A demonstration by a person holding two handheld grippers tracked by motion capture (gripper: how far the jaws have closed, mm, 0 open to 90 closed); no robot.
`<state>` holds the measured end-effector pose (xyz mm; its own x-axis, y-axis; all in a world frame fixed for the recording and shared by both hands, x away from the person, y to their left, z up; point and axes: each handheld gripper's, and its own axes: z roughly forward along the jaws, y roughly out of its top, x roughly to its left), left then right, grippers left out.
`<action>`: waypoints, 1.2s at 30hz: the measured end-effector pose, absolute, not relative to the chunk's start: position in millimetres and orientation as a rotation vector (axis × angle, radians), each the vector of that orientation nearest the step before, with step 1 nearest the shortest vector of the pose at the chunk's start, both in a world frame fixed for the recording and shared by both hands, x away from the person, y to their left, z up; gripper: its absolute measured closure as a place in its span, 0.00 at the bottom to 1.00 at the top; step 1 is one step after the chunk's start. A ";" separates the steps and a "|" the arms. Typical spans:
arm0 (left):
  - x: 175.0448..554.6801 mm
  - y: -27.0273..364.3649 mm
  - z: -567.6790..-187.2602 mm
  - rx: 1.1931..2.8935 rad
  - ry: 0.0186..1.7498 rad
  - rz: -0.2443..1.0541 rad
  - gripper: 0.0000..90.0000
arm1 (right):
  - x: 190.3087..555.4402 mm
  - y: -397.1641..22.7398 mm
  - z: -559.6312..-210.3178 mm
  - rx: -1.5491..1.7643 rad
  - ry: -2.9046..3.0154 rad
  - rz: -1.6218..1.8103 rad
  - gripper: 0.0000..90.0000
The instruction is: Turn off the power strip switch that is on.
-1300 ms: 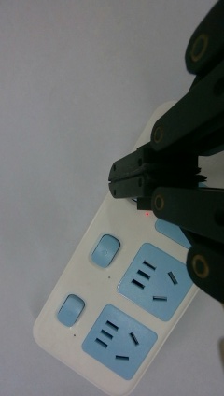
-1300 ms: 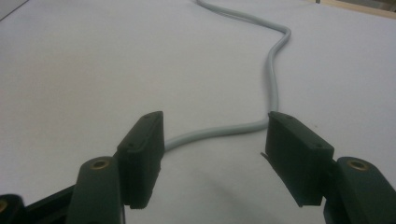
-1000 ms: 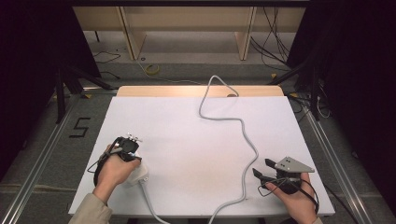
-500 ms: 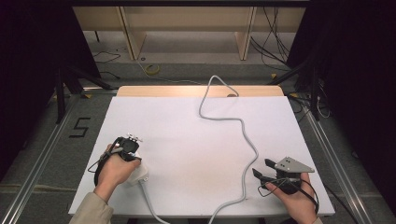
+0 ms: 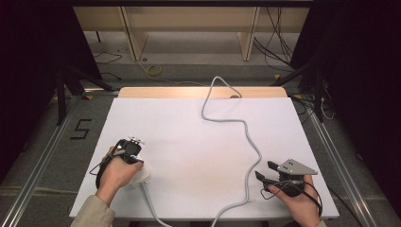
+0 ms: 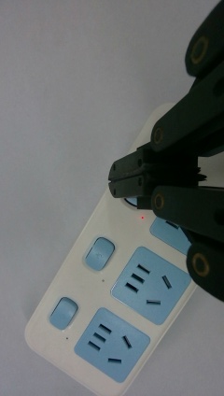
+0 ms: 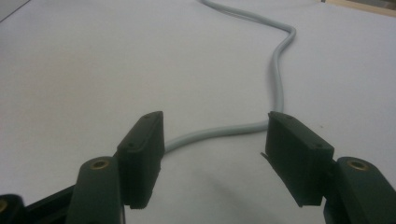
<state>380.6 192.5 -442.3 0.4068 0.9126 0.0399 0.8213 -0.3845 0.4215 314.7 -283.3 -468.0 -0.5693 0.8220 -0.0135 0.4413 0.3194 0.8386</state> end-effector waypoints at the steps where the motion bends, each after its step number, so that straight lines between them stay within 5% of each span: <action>1: 380.3 192.4 -442.4 2.330 1.501 0.380 1.00 | 314.5 -283.2 -467.8 1.116 2.151 1.159 0.43; 36: 380.9 195.5 -441.8 2.323 1.493 0.351 1.00 | 314.8 -283.7 -467.3 1.111 2.154 1.157 0.43</action>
